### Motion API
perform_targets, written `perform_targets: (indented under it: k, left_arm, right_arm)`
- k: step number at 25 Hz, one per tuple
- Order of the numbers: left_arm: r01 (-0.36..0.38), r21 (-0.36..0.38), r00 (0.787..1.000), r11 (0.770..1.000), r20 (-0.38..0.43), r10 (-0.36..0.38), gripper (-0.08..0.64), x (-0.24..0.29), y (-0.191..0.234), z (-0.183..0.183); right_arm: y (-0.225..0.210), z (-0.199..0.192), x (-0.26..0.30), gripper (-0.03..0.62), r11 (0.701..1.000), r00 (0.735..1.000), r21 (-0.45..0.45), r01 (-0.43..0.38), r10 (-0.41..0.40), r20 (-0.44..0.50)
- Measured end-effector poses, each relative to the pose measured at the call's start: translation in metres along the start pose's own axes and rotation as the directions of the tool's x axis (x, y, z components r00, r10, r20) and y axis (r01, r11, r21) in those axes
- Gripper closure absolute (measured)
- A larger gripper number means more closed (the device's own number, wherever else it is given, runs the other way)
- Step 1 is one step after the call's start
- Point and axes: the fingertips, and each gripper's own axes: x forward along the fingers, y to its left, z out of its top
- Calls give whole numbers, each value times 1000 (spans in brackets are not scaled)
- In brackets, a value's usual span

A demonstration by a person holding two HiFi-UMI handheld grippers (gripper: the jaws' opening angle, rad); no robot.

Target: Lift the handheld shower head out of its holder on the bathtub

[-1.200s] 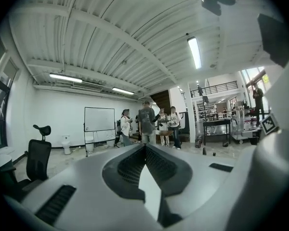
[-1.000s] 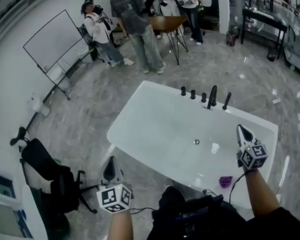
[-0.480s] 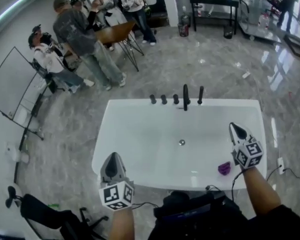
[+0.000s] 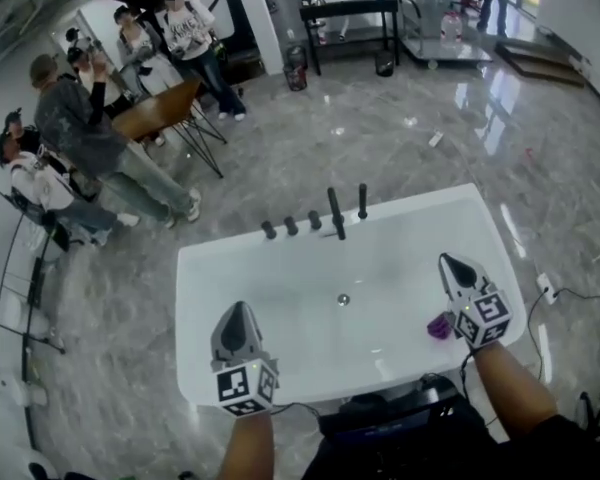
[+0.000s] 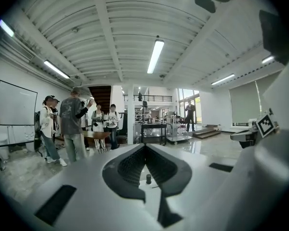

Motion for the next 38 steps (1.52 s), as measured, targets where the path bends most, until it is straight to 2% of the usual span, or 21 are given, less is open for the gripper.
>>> perform_targets:
  k: [4,9,12,16,21,25,32,38]
  left_arm:
    - [61,-14,998,998,7,-61,551,16,-1,9]
    - [149,-35,989,988,7,-149,551,41,-5,3]
    - [190,-20,982,982,22,-190,551,51,-13,5]
    - [213,6,976,977,48,-213,551,57,-25,15]
    - [195,24,979,981,61,-196,551,49,-29,28]
    - [174,42,981,984,82,-177,551,36,-30,41]
    - [78,54,995,996,53,-81,551,15,-28,27]
    - [35,62,999,997,30,-37,551,12,-65,15]
  right_arm:
    - [15,14,-7,584,1000,1000,-11,12,-12,11]
    - [16,31,-15,584,995,993,-11,103,-103,58]
    - [15,38,-19,584,992,989,1,124,-123,85]
    - [16,65,-31,584,987,971,-30,156,-148,188]
    - [16,90,-34,584,989,956,-21,144,-134,261]
    - [15,102,-33,584,991,931,-12,132,-120,344]
    - [8,79,-11,584,999,955,10,35,-37,296]
    - [-14,56,-15,584,998,968,26,-54,46,249]
